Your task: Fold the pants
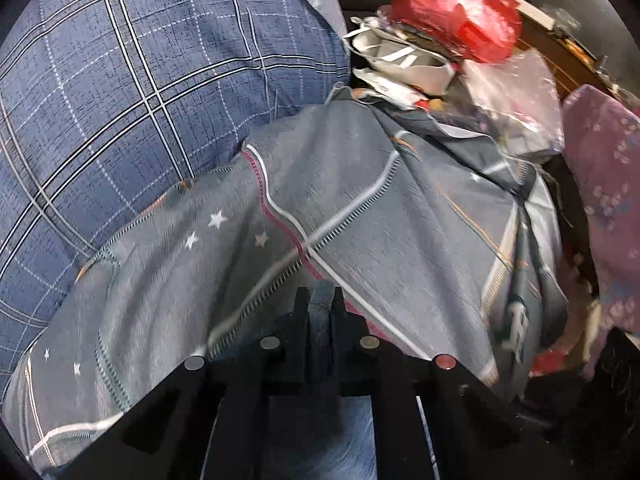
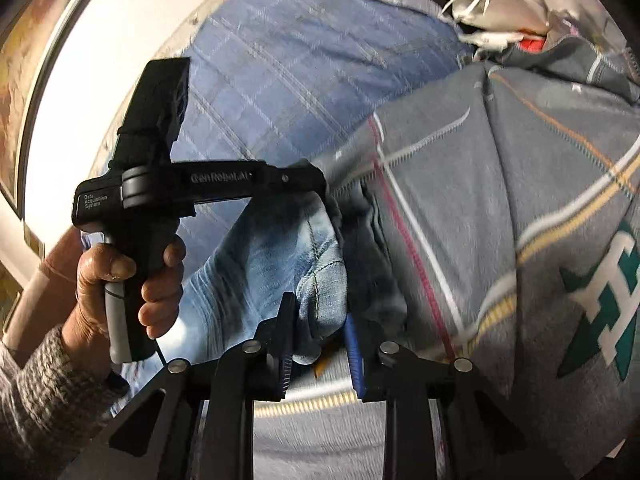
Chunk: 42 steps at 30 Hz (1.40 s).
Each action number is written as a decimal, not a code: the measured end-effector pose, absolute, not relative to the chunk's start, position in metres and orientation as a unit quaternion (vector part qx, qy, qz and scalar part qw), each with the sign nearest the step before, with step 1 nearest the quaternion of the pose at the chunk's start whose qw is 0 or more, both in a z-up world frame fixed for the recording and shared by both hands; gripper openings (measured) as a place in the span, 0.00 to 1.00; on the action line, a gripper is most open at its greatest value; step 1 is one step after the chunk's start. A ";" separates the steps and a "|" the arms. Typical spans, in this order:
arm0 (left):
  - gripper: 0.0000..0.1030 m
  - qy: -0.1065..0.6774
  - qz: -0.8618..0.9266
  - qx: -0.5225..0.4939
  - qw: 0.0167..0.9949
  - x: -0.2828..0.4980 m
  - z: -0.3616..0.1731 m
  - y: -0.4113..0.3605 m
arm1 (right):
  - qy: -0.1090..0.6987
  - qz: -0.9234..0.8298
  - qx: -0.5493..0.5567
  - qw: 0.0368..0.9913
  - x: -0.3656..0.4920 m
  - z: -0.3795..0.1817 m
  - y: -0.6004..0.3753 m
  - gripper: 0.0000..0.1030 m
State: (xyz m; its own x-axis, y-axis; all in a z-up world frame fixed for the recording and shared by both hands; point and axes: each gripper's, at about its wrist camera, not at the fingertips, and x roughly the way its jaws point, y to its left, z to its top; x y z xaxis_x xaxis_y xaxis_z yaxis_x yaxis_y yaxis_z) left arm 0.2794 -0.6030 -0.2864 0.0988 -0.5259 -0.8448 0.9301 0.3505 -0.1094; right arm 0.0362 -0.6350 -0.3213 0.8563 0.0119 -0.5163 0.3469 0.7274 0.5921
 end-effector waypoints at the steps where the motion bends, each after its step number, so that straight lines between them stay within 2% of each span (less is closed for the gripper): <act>1: 0.11 0.424 -0.503 0.256 0.708 0.278 -0.297 -0.613 | 0.252 -0.099 0.359 0.893 0.040 -0.323 -0.638 0.27; 3: 0.12 0.435 -0.487 0.279 0.704 0.279 -0.316 -0.619 | 0.268 -0.114 0.380 0.878 0.046 -0.336 -0.647 0.36; 5: 0.21 0.443 -0.490 0.275 0.699 0.281 -0.325 -0.619 | 0.275 -0.119 0.396 0.868 0.043 -0.346 -0.648 0.40; 6: 0.25 0.447 -0.496 0.262 0.697 0.284 -0.325 -0.616 | 0.272 -0.124 0.396 0.868 0.038 -0.345 -0.648 0.46; 7: 0.36 0.450 -0.504 0.245 0.695 0.288 -0.323 -0.613 | 0.270 -0.126 0.395 0.869 0.034 -0.344 -0.649 0.57; 8: 0.48 0.450 -0.511 0.226 0.696 0.292 -0.320 -0.610 | 0.263 -0.127 0.395 0.871 0.030 -0.343 -0.651 0.60; 10: 0.62 0.443 -0.521 0.198 0.702 0.298 -0.312 -0.605 | 0.255 -0.123 0.398 0.872 0.024 -0.344 -0.654 0.61; 11: 0.65 0.440 -0.526 0.192 0.702 0.301 -0.309 -0.605 | 0.252 -0.119 0.402 0.872 0.023 -0.343 -0.654 0.61; 16: 0.74 0.450 -0.545 0.229 0.669 0.300 -0.322 -0.620 | 0.245 -0.093 0.407 0.875 0.025 -0.343 -0.649 0.61; 20: 0.74 0.466 -0.530 0.309 0.638 0.288 -0.362 -0.635 | 0.262 -0.102 0.384 0.880 0.041 -0.340 -0.645 0.61; 21: 0.76 0.447 -0.528 0.328 0.643 0.281 -0.367 -0.637 | 0.263 -0.102 0.382 0.880 0.044 -0.340 -0.645 0.61; 22: 0.75 0.426 -0.534 0.339 0.647 0.274 -0.367 -0.637 | 0.263 -0.103 0.378 0.882 0.046 -0.339 -0.645 0.61; 23: 0.64 0.426 -0.539 0.343 0.641 0.269 -0.366 -0.637 | 0.263 -0.104 0.376 0.883 0.048 -0.338 -0.645 0.61; 24: 0.48 0.422 -0.540 0.343 0.642 0.267 -0.364 -0.637 | 0.263 -0.104 0.374 0.883 0.049 -0.337 -0.645 0.61; 25: 0.22 0.416 -0.540 0.345 0.645 0.266 -0.360 -0.636 | 0.265 -0.105 0.371 0.884 0.051 -0.336 -0.645 0.61; 29: 0.19 0.412 -0.547 0.335 0.648 0.268 -0.352 -0.627 | 0.237 -0.123 0.373 0.889 0.034 -0.327 -0.651 0.61; 33: 0.19 0.414 -0.556 0.299 0.656 0.275 -0.344 -0.612 | 0.246 -0.130 0.349 0.895 0.023 -0.328 -0.643 0.70; 42: 0.19 0.441 -0.556 0.226 0.667 0.293 -0.328 -0.603 | 0.272 -0.126 0.345 0.889 0.051 -0.343 -0.648 0.70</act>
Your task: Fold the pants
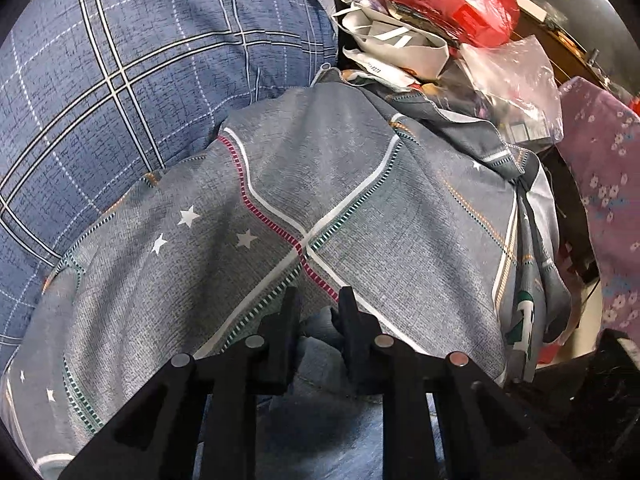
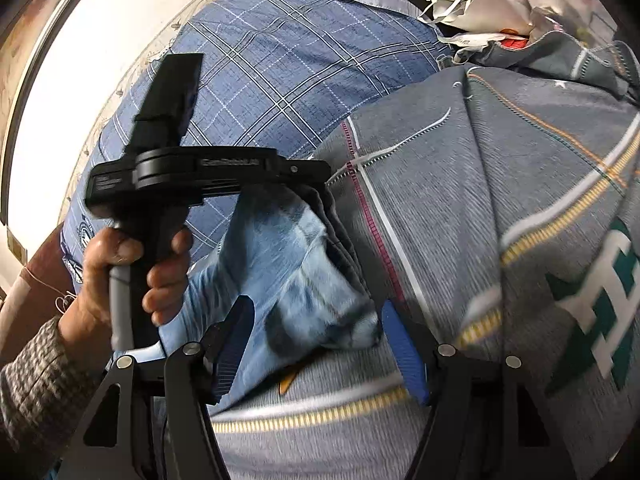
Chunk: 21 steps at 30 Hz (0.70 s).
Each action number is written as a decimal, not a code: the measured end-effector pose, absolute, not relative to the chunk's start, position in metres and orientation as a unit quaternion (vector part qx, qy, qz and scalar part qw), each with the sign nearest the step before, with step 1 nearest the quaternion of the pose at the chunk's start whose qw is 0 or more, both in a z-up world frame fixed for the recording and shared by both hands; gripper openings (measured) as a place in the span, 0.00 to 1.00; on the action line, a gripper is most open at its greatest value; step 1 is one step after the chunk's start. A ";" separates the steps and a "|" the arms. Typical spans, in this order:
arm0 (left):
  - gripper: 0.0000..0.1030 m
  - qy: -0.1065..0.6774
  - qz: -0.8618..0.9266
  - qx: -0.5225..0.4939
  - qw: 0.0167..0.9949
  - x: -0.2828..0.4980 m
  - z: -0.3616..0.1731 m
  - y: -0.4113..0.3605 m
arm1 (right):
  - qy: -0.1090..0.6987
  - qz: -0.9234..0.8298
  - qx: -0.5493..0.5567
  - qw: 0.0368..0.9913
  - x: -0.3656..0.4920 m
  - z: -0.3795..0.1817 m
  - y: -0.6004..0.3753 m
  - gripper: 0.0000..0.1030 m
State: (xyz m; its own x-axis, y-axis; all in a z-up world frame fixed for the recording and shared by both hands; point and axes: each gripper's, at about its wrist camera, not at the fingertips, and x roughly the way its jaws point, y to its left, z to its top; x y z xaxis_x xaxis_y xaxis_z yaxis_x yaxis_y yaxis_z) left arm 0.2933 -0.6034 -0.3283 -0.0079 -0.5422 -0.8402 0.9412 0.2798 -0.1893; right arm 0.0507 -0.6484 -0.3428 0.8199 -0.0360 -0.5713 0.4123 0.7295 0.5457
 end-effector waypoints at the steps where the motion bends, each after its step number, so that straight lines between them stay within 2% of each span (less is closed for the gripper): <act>1: 0.18 0.443 -0.554 0.229 0.667 0.292 -0.331 -0.606 | 0.283 -0.131 0.347 0.884 0.055 -0.346 -0.650 0.70; 3: 0.18 0.444 -0.549 0.234 0.668 0.290 -0.333 -0.609 | 0.279 -0.137 0.353 0.883 0.056 -0.348 -0.650 0.67; 4: 0.18 0.444 -0.549 0.234 0.668 0.289 -0.335 -0.612 | 0.279 -0.137 0.354 0.882 0.055 -0.347 -0.650 0.46; 5: 0.18 0.445 -0.550 0.232 0.667 0.288 -0.334 -0.612 | 0.279 -0.128 0.367 0.878 0.055 -0.348 -0.650 0.33; 7: 0.18 0.444 -0.552 0.224 0.670 0.288 -0.328 -0.608 | 0.265 -0.118 0.389 0.874 0.050 -0.347 -0.653 0.25; 13: 0.18 0.437 -0.555 0.153 0.691 0.307 -0.282 -0.580 | 0.250 -0.099 0.367 0.891 0.053 -0.312 -0.635 0.20; 21: 0.18 0.430 -0.536 0.011 0.726 0.353 -0.240 -0.463 | 0.250 -0.018 0.293 0.923 0.099 -0.252 -0.557 0.19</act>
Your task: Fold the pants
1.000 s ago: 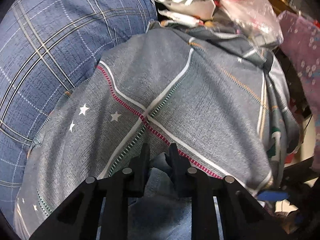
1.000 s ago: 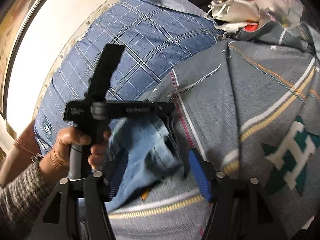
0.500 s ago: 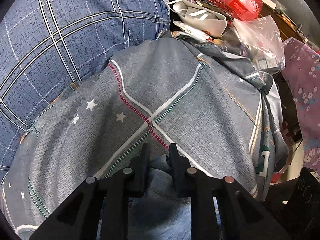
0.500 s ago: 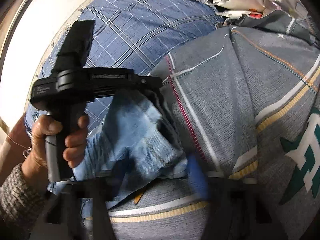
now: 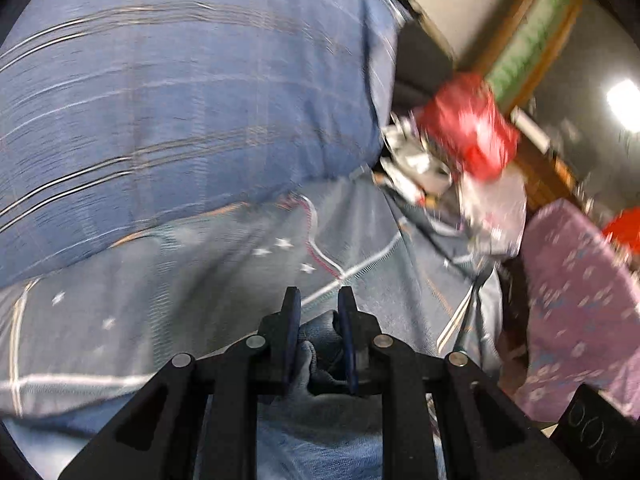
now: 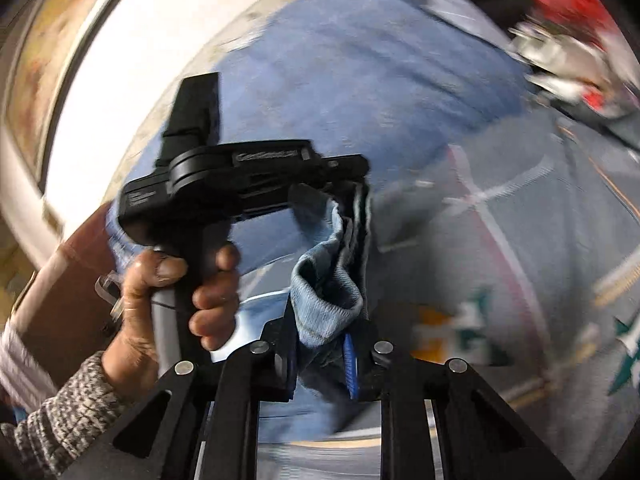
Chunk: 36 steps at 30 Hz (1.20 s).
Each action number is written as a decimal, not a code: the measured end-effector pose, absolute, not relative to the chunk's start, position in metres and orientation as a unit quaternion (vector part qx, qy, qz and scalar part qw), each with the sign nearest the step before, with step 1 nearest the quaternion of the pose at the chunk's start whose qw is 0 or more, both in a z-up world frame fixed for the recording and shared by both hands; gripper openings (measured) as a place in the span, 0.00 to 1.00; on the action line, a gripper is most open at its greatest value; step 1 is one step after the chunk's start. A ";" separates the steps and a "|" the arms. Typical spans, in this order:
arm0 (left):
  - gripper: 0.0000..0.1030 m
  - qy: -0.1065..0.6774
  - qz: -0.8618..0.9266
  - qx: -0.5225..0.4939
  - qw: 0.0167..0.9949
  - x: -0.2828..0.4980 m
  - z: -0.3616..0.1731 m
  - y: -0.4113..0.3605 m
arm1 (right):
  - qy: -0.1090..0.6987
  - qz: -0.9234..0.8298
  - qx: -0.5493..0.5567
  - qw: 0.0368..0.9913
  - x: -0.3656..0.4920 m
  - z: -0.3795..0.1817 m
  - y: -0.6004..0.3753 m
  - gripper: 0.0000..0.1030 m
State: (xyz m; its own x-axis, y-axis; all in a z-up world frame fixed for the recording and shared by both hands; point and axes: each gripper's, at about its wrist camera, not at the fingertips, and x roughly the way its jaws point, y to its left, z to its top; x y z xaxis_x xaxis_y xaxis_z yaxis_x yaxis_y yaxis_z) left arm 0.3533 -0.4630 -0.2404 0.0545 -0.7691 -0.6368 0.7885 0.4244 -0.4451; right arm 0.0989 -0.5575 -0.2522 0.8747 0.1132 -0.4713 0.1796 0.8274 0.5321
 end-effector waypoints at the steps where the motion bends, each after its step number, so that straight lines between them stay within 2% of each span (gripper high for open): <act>1: 0.18 0.430 -0.532 -0.001 0.729 0.358 -0.239 -0.449 | 0.254 -0.005 0.282 0.925 0.105 -0.248 -0.544 0.19; 5: 0.18 0.436 -0.502 -0.065 0.744 0.390 -0.253 -0.374 | 0.284 0.046 0.234 0.928 0.139 -0.247 -0.484 0.19; 10: 0.18 0.466 -0.446 -0.127 0.754 0.421 -0.297 -0.293 | 0.338 0.087 0.206 0.914 0.178 -0.272 -0.430 0.19; 16: 0.19 0.508 -0.370 -0.172 0.759 0.440 -0.347 -0.236 | 0.405 0.105 0.173 0.891 0.212 -0.316 -0.386 0.19; 18: 0.22 0.516 -0.362 -0.191 0.752 0.444 -0.353 -0.219 | 0.423 0.106 0.157 0.886 0.219 -0.328 -0.377 0.23; 20: 0.32 0.512 -0.358 -0.208 0.753 0.445 -0.350 -0.203 | 0.428 0.111 0.155 0.883 0.223 -0.332 -0.372 0.31; 22: 0.36 0.498 -0.355 -0.221 0.760 0.444 -0.340 -0.185 | 0.424 0.128 0.156 0.883 0.221 -0.326 -0.368 0.58; 24: 0.37 0.488 -0.351 -0.227 0.767 0.440 -0.329 -0.172 | 0.410 0.145 0.149 0.888 0.216 -0.313 -0.367 0.64; 29: 0.37 0.464 -0.347 -0.200 0.790 0.408 -0.305 -0.161 | 0.371 0.162 0.144 0.903 0.195 -0.278 -0.387 0.64; 33: 0.37 0.468 -0.347 -0.188 0.791 0.376 -0.310 -0.169 | 0.358 0.100 0.176 0.912 0.216 -0.264 -0.423 0.63; 35: 0.37 0.476 -0.342 -0.180 0.790 0.358 -0.321 -0.176 | 0.363 0.090 0.183 0.909 0.238 -0.265 -0.431 0.55; 36: 0.37 0.479 -0.340 -0.175 0.790 0.348 -0.327 -0.179 | 0.372 0.091 0.187 0.905 0.249 -0.267 -0.431 0.48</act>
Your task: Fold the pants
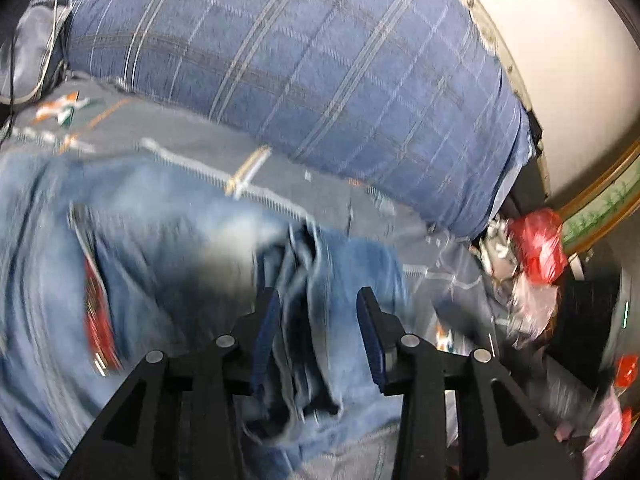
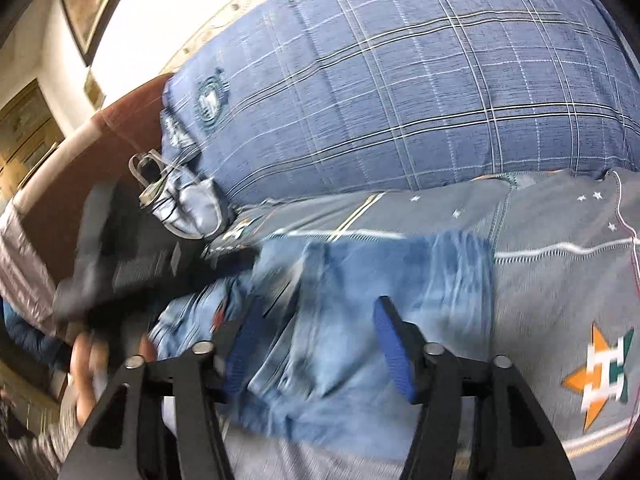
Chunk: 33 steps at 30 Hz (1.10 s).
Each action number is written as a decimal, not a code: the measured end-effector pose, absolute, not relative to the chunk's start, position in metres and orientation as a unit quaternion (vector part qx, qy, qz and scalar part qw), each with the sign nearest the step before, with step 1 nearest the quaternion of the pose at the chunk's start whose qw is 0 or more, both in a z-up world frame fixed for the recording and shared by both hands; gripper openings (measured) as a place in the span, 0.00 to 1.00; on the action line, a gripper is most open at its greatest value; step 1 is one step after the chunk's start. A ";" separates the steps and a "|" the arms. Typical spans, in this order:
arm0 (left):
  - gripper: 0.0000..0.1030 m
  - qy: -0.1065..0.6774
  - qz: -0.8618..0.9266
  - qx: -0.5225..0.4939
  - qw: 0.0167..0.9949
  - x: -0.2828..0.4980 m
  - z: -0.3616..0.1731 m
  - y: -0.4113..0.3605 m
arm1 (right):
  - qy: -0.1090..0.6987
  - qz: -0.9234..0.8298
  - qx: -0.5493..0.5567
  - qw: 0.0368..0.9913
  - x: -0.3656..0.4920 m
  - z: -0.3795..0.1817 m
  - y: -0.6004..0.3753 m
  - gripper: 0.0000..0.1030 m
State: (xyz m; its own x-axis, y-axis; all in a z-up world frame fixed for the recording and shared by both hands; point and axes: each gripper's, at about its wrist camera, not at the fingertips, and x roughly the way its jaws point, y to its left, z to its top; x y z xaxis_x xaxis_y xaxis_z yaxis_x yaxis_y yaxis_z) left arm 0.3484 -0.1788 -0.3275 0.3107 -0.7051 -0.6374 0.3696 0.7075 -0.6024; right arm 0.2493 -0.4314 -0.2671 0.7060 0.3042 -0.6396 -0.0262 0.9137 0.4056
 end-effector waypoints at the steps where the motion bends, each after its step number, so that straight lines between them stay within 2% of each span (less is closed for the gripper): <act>1: 0.37 0.479 -0.337 -0.172 0.792 0.341 -0.332 -0.180 | 0.380 0.096 0.190 0.900 0.255 -0.269 -0.430 0.43; 4: 0.36 0.495 -0.311 -0.134 0.800 0.323 -0.348 -0.192 | 0.425 0.132 0.198 0.873 0.290 -0.285 -0.411 0.40; 7: 0.29 0.523 -0.261 -0.094 0.806 0.322 -0.371 -0.196 | 0.473 0.160 0.194 0.844 0.298 -0.305 -0.383 0.40; 8: 0.23 0.524 -0.247 -0.090 0.810 0.323 -0.378 -0.192 | 0.494 0.157 0.190 0.834 0.307 -0.318 -0.374 0.40; 10: 0.19 0.520 -0.246 -0.095 0.812 0.323 -0.379 -0.187 | 0.518 0.136 0.172 0.827 0.319 -0.336 -0.359 0.41; 12: 0.17 0.517 -0.243 -0.089 0.816 0.323 -0.378 -0.183 | 0.526 0.115 0.157 0.828 0.331 -0.349 -0.354 0.41; 16: 0.17 0.511 -0.270 -0.089 0.811 0.316 -0.374 -0.172 | 0.517 0.091 0.123 0.842 0.336 -0.335 -0.349 0.43; 18: 0.19 0.502 -0.278 -0.080 0.815 0.306 -0.363 -0.168 | 0.482 0.087 0.115 0.864 0.320 -0.307 -0.357 0.43; 19: 0.24 0.493 -0.284 -0.074 0.819 0.299 -0.357 -0.163 | 0.471 0.085 0.115 0.870 0.308 -0.296 -0.366 0.46; 20: 0.34 0.487 -0.284 -0.072 0.823 0.294 -0.353 -0.162 | 0.461 0.086 0.117 0.875 0.295 -0.287 -0.374 0.49; 22: 0.45 0.476 -0.277 -0.077 0.831 0.290 -0.346 -0.150 | 0.444 0.085 0.116 0.885 0.259 -0.276 -0.388 0.61; 27: 0.45 0.474 -0.221 -0.135 0.842 0.304 -0.333 -0.107 | 0.460 0.070 0.102 0.879 0.197 -0.293 -0.389 0.64; 30: 0.46 0.466 -0.202 -0.141 0.850 0.298 -0.325 -0.094 | 0.476 0.065 0.089 0.872 0.203 -0.302 -0.377 0.64; 33: 0.47 0.467 -0.197 -0.128 0.853 0.291 -0.321 -0.097 | 0.451 0.036 0.064 0.889 0.212 -0.294 -0.374 0.64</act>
State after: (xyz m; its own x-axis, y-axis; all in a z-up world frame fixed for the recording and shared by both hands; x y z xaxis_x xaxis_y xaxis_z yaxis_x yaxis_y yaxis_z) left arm 0.2910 -0.0970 -0.3211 0.4868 -0.4556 -0.7453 0.2161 0.8895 -0.4026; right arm 0.2119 -0.3743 -0.2935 0.5905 0.1209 -0.7979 -0.0058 0.9893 0.1456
